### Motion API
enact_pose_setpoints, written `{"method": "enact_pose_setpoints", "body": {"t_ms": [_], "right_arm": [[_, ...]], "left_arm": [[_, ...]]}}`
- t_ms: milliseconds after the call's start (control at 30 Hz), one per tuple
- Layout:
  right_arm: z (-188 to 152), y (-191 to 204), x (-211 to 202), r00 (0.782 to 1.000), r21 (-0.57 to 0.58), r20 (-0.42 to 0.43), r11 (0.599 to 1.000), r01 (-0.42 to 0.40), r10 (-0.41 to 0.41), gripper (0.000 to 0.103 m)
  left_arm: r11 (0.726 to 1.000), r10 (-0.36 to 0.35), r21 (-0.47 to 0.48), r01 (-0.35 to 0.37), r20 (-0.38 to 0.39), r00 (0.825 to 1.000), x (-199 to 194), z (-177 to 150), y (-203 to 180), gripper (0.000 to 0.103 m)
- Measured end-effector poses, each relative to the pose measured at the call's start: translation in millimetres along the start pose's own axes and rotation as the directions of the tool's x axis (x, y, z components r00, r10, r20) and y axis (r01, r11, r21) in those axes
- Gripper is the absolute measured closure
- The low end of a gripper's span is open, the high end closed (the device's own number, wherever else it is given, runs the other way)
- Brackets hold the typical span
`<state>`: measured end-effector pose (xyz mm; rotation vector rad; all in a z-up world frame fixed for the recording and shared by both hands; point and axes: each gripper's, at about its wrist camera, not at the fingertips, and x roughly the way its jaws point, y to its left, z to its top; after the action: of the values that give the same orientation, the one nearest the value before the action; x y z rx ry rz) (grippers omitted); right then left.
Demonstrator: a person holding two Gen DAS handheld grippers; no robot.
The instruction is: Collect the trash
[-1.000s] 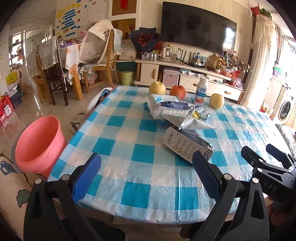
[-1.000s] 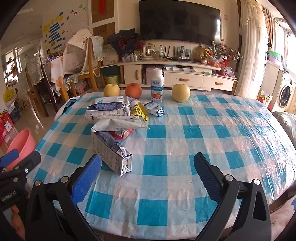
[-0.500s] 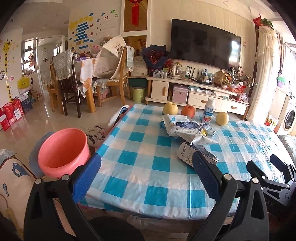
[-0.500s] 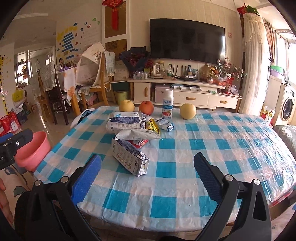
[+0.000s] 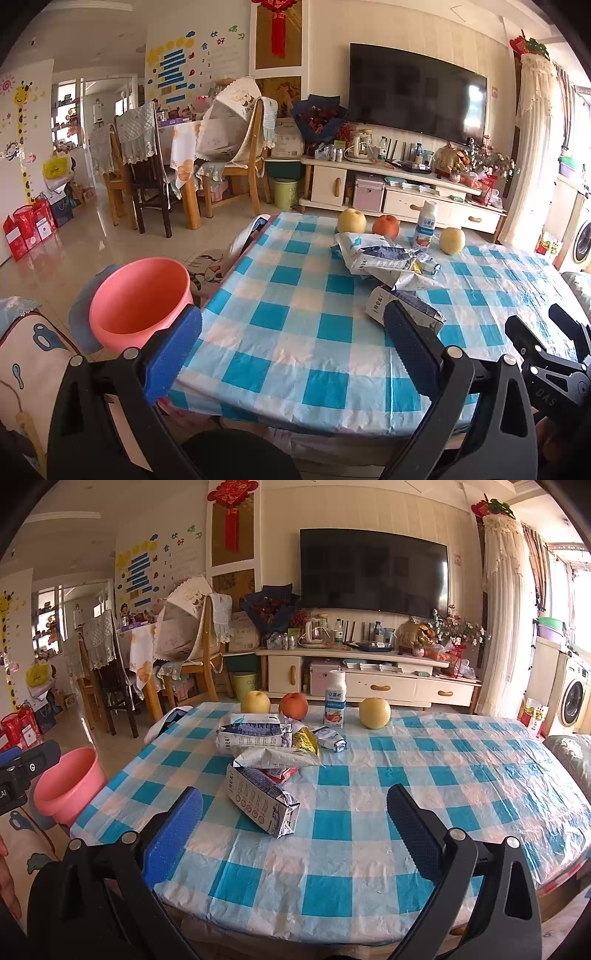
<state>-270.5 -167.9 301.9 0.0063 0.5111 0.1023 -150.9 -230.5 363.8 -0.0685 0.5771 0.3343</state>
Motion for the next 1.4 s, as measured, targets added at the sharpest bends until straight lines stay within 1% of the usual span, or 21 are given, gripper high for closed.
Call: {"method": "enact_pose_setpoints", "body": {"t_ms": [33, 67, 133, 167, 267, 300, 333, 367, 433, 467, 500, 533, 767, 867, 967, 1067, 1167, 1233, 1300, 1367, 1400], "right_arm": [[0, 0, 0, 1.000, 0.000, 0.000, 1.000, 0.003, -0.003, 0.005], [0, 1, 1, 1.000, -0.002, 0.000, 1.000, 0.009, -0.009, 0.005], [0, 1, 1, 1.000, -0.011, 0.004, 1.000, 0.018, -0.018, 0.005], [0, 1, 1, 1.000, -0.017, 0.010, 1.000, 0.023, -0.023, 0.005], [0, 2, 2, 1.000, -0.030, 0.015, 0.999, 0.015, -0.014, 0.005], [0, 1, 3, 1.000, -0.032, 0.014, 0.999, 0.002, -0.002, 0.005], [0, 2, 4, 1.000, -0.037, 0.012, 0.999, -0.011, 0.011, 0.005], [1, 2, 5, 1.000, -0.045, 0.009, 0.999, -0.021, 0.021, 0.005], [0, 4, 9, 0.999, -0.062, -0.005, 0.997, -0.045, 0.045, 0.005], [0, 4, 10, 0.999, -0.066, -0.012, 0.997, -0.048, 0.047, 0.005], [1, 4, 12, 0.999, -0.067, -0.019, 0.996, -0.051, 0.050, 0.005], [1, 2, 14, 0.998, -0.064, -0.027, 0.996, -0.059, 0.057, 0.005], [10, -14, 30, 0.990, -0.038, -0.077, 0.992, -0.121, 0.118, 0.005], [16, -19, 43, 0.985, -0.036, -0.104, 0.989, -0.142, 0.137, 0.005], [23, -26, 61, 0.971, 0.019, -0.144, 0.981, -0.193, 0.193, 0.005], [29, -36, 82, 0.953, 0.079, -0.186, 0.971, -0.227, 0.238, 0.005], [33, -42, 103, 0.932, 0.119, -0.237, 0.961, -0.251, 0.273, 0.005], [35, -45, 118, 0.915, 0.139, -0.273, 0.954, -0.267, 0.296, 0.005], [35, -50, 137, 0.877, 0.217, -0.309, 0.925, -0.311, 0.367, 0.005], [35, -57, 159, 0.841, 0.321, -0.341, 0.893, -0.315, 0.420, 0.011], [34, -59, 169, 0.820, 0.371, -0.352, 0.871, -0.321, 0.452, 0.023]], "left_arm": [[1.000, -0.008, 0.003, 0.008, 0.005, 1.000, -3, -5, 31, 0.004], [1.000, 0.000, 0.004, 0.000, 0.006, 1.000, -3, -3, 13, 0.004], [1.000, -0.007, 0.005, 0.007, 0.009, 1.000, -6, 1, 38, 0.004], [1.000, -0.017, 0.006, 0.017, 0.011, 1.000, -7, -7, 68, 0.004], [1.000, -0.020, 0.002, 0.020, 0.008, 1.000, -6, -6, 74, 0.004], [1.000, -0.018, 0.002, 0.018, 0.007, 1.000, -5, -5, 66, 0.004], [1.000, -0.026, 0.006, 0.026, 0.005, 1.000, -5, -7, 88, 0.004], [1.000, -0.024, 0.010, 0.024, -0.003, 1.000, -1, -6, 75, 0.004], [0.999, -0.036, 0.015, 0.037, -0.016, 0.999, 3, -10, 95, 0.004], [0.998, -0.053, 0.019, 0.053, -0.019, 0.998, 2, -17, 143, 0.004], [0.998, -0.064, 0.018, 0.064, -0.022, 0.998, 4, -18, 151, 0.004], [0.996, -0.082, 0.018, 0.082, -0.020, 0.996, 4, -19, 178, 0.004], [0.988, -0.154, 0.036, 0.153, 0.019, 0.988, 33, -31, 202, 0.004], [0.977, -0.212, 0.006, 0.212, 0.004, 0.977, 57, -29, 198, 0.004], [0.967, -0.255, -0.012, 0.255, 0.005, 0.967, 80, -27, 205, 0.004], [0.950, -0.313, -0.004, 0.313, 0.003, 0.950, 98, -35, 219, 0.004], [0.926, -0.373, 0.050, 0.375, -0.040, 0.927, 118, -40, 211, 0.004], [0.897, -0.433, 0.058, 0.439, -0.089, 0.897, 127, -46, 208, 0.004], [0.873, -0.475, 0.053, 0.485, -0.136, 0.870, 136, -51, 202, 0.004], [0.846, -0.518, 0.038, 0.532, -0.178, 0.836, 142, -56, 196, 0.004], [0.825, -0.550, 0.015, 0.564, -0.203, 0.810, 146, -58, 192, 0.004]]}}
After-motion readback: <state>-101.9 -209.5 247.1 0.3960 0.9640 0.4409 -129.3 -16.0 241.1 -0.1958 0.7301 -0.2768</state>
